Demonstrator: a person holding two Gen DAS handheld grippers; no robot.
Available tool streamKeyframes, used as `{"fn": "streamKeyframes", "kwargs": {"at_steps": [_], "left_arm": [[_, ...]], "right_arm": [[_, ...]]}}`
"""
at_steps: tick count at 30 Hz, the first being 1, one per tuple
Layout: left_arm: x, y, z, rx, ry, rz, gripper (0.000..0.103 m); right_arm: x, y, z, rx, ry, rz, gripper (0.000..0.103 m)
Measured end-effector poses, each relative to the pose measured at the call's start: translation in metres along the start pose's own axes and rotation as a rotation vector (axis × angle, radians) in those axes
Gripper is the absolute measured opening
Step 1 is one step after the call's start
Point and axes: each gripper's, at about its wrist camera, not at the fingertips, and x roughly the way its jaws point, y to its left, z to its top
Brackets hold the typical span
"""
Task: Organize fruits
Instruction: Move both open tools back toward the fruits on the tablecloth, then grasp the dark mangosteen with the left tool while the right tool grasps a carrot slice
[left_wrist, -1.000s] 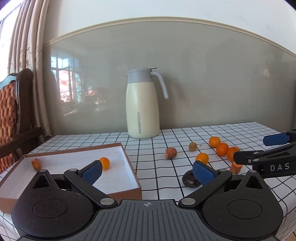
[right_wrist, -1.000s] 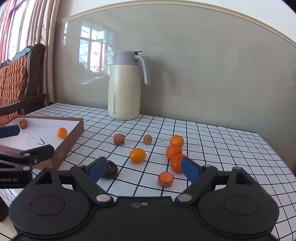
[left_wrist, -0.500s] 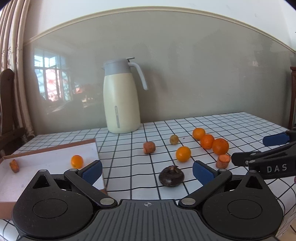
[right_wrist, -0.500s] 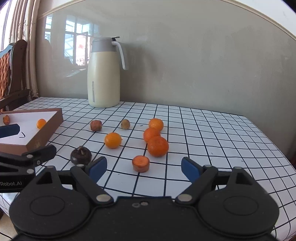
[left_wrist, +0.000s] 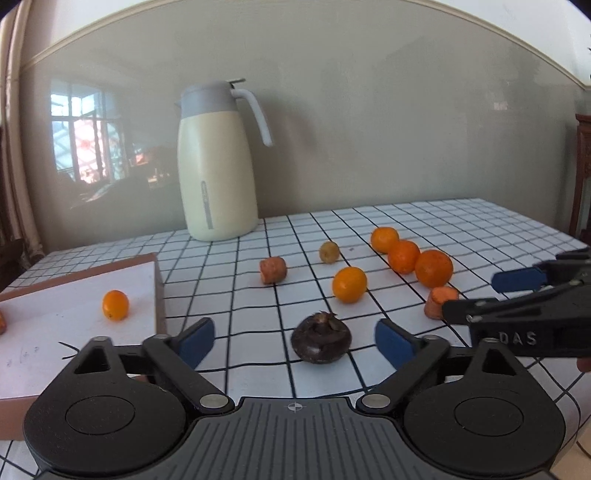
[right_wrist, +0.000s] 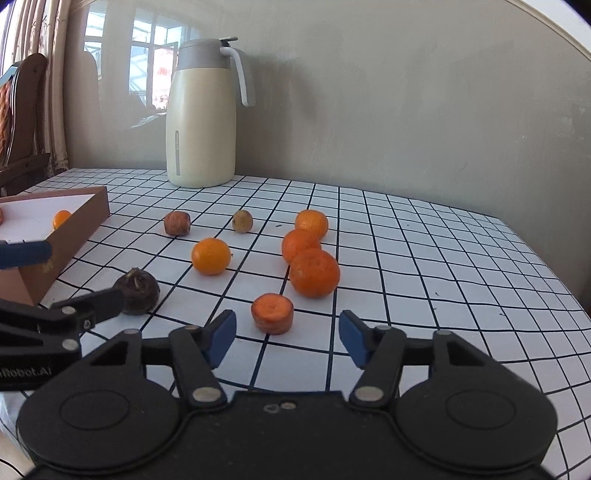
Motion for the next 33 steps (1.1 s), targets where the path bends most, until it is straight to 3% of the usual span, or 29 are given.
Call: {"fn": "streamKeyframes", "kwargs": {"at_steps": [4,9,14,22,26,33], "left_arm": [[0.013,-0.007,-0.002,0.004,0.036,0.008,0.085],[0.029,0.001,-0.001,-0.062,0.087,-0.01,0.072],[0.039,0.005,0.002,-0.11,0.1,-0.033,0.071],[0.048,-0.002,0.004,-0.084,0.127,-0.033,0.064],[0.05,-0.006,0.004,-0.066,0.139,-0.047,0.044],[0.045,0.0,0.006,-0.076,0.134,-0.046,0.044]], "right_arm": [[0.005,-0.001,0.002,0.02,0.003,0.01,0.049],[0.011,0.003,0.005,0.016,0.017,0.019,0.045],[0.02,0.004,0.007,0.035,0.037,0.024,0.035],[0.03,0.006,0.008,0.034,0.074,0.01,0.03],[0.031,0.006,0.009,0.041,0.076,0.008,0.02],[0.025,0.005,0.012,0.069,0.05,0.001,0.02]]}}
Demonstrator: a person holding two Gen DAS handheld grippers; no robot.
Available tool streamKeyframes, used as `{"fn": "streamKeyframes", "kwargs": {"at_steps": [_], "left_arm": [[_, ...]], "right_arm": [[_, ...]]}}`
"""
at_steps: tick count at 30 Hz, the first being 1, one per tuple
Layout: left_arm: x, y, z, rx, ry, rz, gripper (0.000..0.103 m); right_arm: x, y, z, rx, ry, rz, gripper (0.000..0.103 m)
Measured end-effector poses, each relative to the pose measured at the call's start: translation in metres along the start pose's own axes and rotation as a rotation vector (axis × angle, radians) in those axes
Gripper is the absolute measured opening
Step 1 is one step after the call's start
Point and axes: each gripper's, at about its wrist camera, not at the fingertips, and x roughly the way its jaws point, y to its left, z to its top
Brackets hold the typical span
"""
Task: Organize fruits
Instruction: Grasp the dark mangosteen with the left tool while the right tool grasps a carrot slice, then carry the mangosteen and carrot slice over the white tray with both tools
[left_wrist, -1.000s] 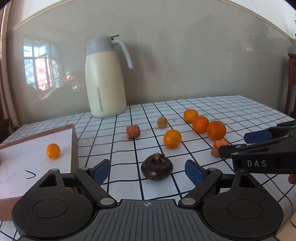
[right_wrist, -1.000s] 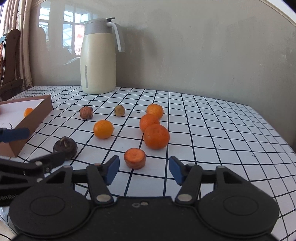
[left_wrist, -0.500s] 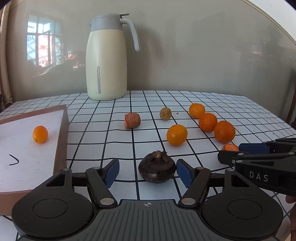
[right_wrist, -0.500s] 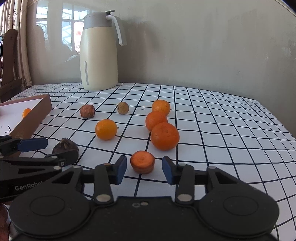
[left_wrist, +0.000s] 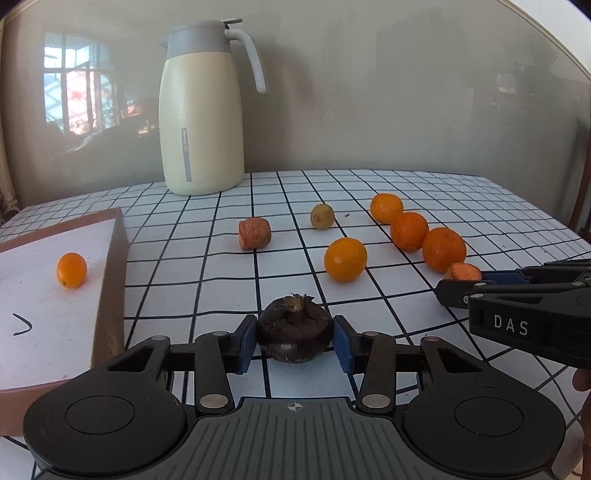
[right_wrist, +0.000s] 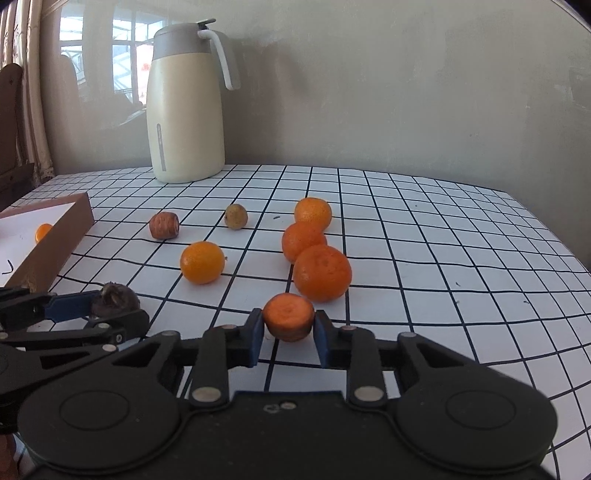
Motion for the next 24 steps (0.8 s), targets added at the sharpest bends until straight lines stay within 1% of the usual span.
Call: {"fn": "streamKeyframes", "kwargs": {"at_steps": [7,14,21,24], "left_arm": [[-0.027,0.011,0.009,-0.006,-0.054,0.005,0.044],[-0.052,0.026,0.013,-0.01,-0.088,0.023,0.044],[-0.081,0.049,0.012,-0.025,-0.119,0.057,0.044],[-0.089,0.059,0.012,-0.035,-0.129,0.083,0.044]], "right_arm": [[-0.014,0.008,0.007,-0.001,-0.04,0.006,0.02],[-0.027,0.024,0.015,-0.017,-0.073,0.026,0.02],[-0.045,0.05,0.028,-0.044,-0.115,0.069,0.02],[-0.049,0.062,0.031,-0.053,-0.124,0.088,0.02]]}}
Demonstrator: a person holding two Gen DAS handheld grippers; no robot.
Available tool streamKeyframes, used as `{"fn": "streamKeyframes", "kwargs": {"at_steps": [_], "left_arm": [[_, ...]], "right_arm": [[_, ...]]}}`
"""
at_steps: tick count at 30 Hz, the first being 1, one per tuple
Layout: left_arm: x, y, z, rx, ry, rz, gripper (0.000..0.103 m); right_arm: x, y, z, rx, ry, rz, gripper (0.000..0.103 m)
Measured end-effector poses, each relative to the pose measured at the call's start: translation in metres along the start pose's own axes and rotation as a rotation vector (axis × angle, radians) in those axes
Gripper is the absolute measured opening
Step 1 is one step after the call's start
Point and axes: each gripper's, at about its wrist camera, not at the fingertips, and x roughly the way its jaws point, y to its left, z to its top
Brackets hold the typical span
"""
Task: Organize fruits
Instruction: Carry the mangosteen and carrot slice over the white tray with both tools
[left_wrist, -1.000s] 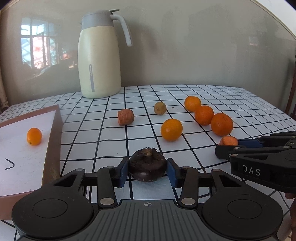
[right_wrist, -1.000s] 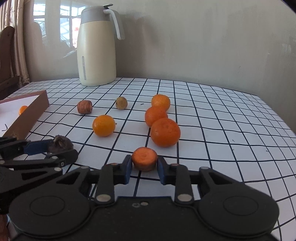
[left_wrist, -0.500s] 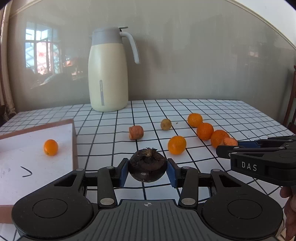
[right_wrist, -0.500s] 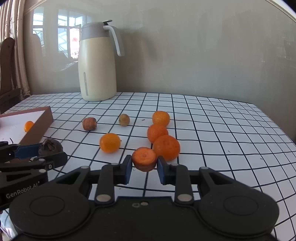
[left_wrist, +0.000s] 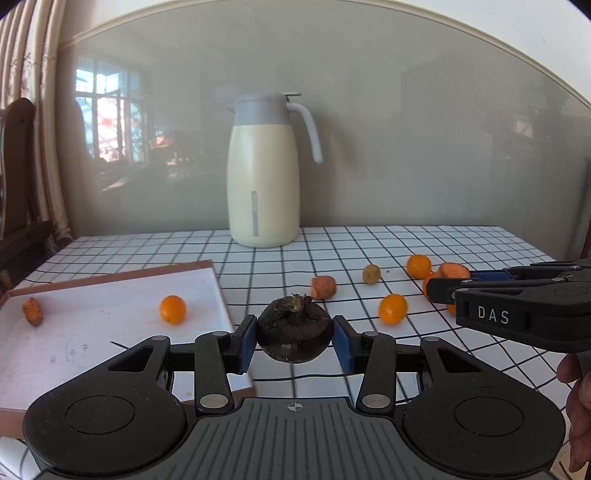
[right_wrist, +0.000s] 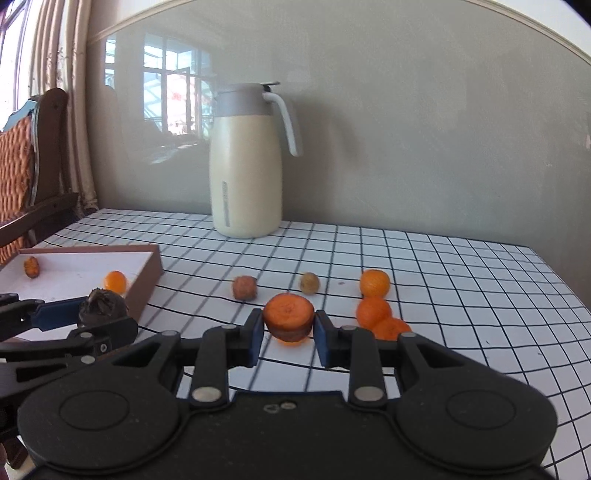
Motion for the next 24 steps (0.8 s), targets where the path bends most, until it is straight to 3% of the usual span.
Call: {"fn": "streamKeyframes", "kwargs": {"at_steps": [24], "left_arm": [[-0.029,0.09,-0.005,-0.085,-0.026,0.146,0.044]], "right_arm": [[0.0,0.091,0.013,-0.09,-0.066,0.14,0.02]]}}
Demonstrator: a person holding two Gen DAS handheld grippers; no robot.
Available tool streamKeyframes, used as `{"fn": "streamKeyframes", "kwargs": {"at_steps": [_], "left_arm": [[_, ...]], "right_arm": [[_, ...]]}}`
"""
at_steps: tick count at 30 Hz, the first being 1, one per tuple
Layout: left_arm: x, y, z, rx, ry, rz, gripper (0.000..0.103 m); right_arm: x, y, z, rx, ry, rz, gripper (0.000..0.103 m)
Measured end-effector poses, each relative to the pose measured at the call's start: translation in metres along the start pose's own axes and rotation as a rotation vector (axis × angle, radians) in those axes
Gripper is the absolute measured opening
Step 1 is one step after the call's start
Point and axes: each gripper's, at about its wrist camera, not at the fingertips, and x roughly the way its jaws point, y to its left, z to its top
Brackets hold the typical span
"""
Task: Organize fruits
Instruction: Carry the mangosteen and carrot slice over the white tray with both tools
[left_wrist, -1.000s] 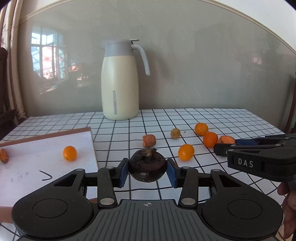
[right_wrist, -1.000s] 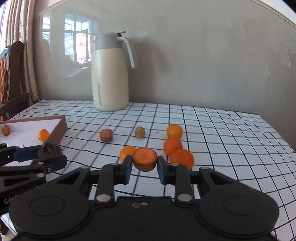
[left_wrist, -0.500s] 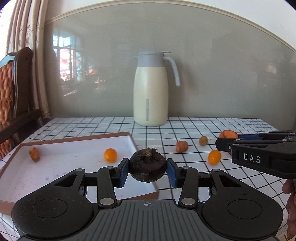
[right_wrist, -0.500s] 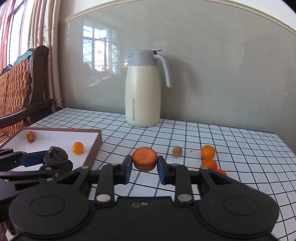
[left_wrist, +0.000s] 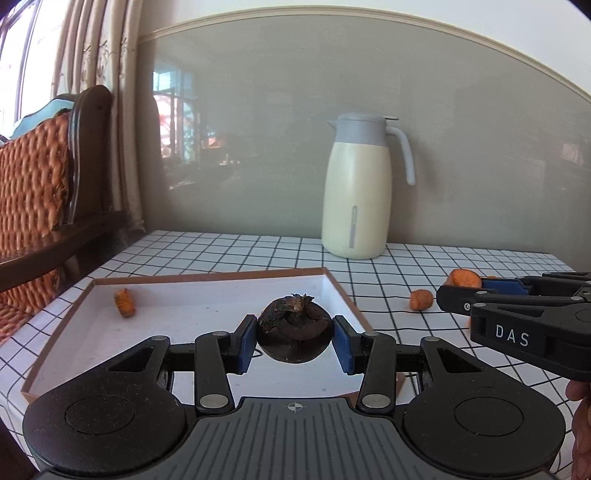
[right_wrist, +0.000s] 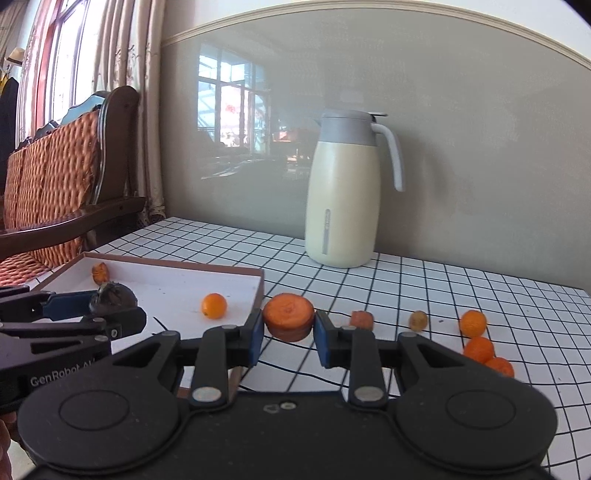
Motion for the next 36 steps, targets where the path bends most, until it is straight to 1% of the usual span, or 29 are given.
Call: {"fn": "streamKeyframes", "kwargs": {"at_steps": [10,22,29,36], "left_arm": [[-0.006,0.035,-0.001,-0.03,-0.007,0.055,0.044],[-0.006,0.087,-0.005,-0.068,0.0,0.146,0.044],[-0.003,0.109,-0.007,-0.082,0.003,0.192,0.044],[0.008,0.132,-0.008,-0.103,0.013,0.225,0.044]], "right_arm": [[0.008,0.028,0.003,-0.022,-0.013,0.05,0.02],[0.023,0.059,0.008,-0.049,-0.012,0.106,0.02],[0.035,0.069,0.011,-0.048,-0.008,0.124,0.02],[0.049,0.072,0.01,-0.055,0.011,0.124,0.021]]}}
